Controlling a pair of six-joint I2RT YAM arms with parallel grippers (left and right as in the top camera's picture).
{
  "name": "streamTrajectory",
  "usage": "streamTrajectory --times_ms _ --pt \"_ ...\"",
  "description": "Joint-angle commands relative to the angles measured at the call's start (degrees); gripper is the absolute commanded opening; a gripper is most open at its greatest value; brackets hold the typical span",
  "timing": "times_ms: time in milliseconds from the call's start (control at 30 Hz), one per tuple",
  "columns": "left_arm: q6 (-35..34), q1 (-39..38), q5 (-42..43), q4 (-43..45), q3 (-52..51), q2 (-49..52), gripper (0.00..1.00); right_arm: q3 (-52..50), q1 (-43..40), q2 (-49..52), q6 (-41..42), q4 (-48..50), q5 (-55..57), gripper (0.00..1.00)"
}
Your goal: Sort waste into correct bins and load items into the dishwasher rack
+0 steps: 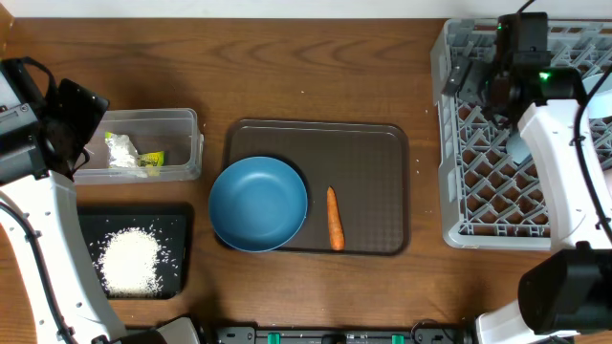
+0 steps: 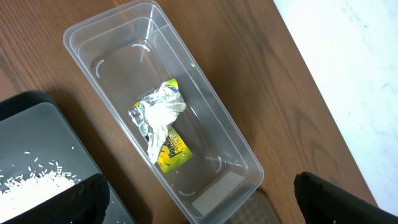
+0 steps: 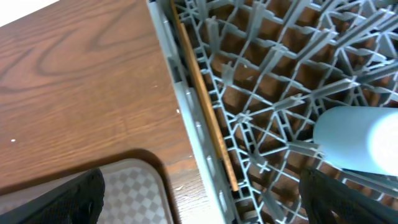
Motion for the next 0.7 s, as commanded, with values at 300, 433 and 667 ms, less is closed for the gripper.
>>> streamTrajectory --times_ms 300,433,667 --pt "14.6 -3.6 29.8 -23.4 -0.6 0.0 0.99 1.2 -0.3 -0.3 0.5 -0.2 0.5 0.99" --pt "19.4 -11.9 30.6 -27.2 -0.7 0.0 0.98 1.2 -0.3 -0.3 0.5 -0.2 0.5 0.99" --pt "14.0 -32.2 19.0 -24.2 -0.7 0.0 0.98 1.2 -0.3 -0.3 0.5 -0.2 0.5 0.99"
